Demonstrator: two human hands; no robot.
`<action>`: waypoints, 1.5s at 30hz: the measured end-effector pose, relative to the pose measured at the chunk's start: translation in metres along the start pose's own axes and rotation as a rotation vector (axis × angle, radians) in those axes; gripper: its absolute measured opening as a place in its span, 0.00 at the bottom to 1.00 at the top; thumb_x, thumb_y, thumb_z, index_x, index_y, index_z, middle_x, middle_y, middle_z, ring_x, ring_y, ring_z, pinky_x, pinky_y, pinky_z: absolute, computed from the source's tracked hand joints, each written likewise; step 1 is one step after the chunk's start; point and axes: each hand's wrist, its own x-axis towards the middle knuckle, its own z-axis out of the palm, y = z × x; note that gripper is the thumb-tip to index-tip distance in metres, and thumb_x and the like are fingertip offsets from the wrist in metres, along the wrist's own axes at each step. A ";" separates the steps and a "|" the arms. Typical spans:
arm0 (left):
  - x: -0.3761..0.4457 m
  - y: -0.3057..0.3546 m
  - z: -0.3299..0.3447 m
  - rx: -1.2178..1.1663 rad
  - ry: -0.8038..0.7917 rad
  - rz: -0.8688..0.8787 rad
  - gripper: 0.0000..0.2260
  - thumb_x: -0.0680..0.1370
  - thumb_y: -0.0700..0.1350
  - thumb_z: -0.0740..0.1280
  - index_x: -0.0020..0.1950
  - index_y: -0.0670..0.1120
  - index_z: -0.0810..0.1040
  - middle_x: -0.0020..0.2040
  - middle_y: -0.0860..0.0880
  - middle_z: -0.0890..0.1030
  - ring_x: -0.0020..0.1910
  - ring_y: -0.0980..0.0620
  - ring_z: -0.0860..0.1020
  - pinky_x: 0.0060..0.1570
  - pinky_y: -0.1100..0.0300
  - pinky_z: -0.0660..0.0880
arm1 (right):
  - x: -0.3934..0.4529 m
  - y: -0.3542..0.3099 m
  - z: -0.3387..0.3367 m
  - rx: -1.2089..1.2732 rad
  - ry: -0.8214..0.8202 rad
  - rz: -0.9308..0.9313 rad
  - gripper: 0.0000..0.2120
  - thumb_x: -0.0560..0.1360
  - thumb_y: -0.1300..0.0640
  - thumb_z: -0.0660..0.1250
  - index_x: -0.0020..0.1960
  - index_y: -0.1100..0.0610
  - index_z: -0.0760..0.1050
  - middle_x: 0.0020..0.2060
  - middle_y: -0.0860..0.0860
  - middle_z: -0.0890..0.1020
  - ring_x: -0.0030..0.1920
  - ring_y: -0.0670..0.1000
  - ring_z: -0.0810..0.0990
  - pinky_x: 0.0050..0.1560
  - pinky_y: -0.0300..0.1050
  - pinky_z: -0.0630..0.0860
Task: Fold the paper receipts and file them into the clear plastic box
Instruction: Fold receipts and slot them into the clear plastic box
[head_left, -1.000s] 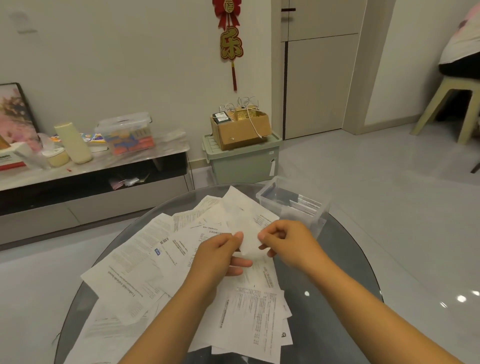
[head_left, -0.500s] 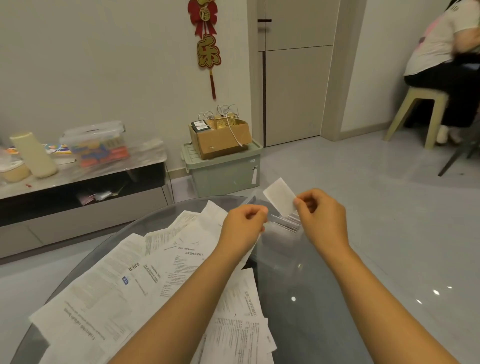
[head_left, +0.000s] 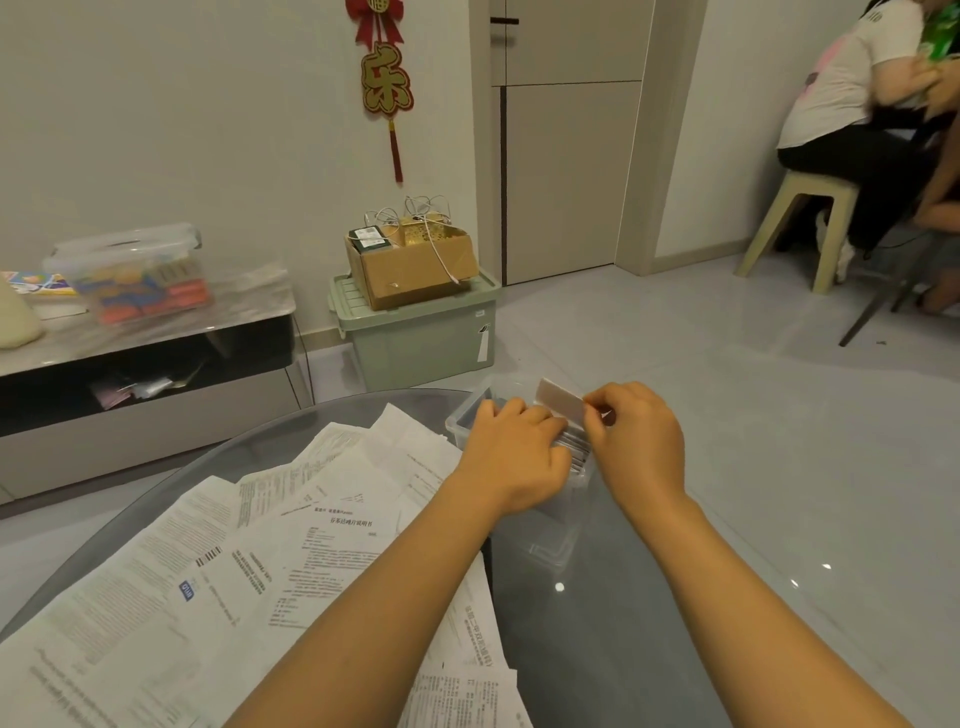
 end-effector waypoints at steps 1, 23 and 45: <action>0.001 0.000 0.001 -0.003 0.014 0.002 0.31 0.71 0.53 0.41 0.67 0.49 0.72 0.66 0.50 0.73 0.61 0.50 0.67 0.62 0.51 0.59 | 0.000 0.000 0.001 -0.012 0.010 -0.015 0.03 0.72 0.64 0.68 0.44 0.62 0.81 0.39 0.56 0.80 0.41 0.56 0.77 0.38 0.43 0.69; -0.002 0.001 -0.001 -0.096 0.031 -0.014 0.29 0.72 0.51 0.45 0.69 0.50 0.71 0.68 0.51 0.72 0.66 0.53 0.67 0.64 0.54 0.56 | 0.002 -0.006 -0.004 -0.058 -0.265 0.198 0.09 0.76 0.61 0.62 0.52 0.60 0.79 0.48 0.50 0.64 0.54 0.55 0.72 0.44 0.41 0.65; -0.223 0.019 -0.032 -0.188 -0.275 -0.307 0.17 0.79 0.58 0.58 0.67 0.59 0.69 0.68 0.61 0.68 0.69 0.56 0.64 0.73 0.51 0.53 | -0.118 -0.059 -0.048 0.034 -0.807 -0.292 0.10 0.75 0.50 0.65 0.56 0.47 0.79 0.47 0.44 0.73 0.48 0.44 0.71 0.48 0.40 0.72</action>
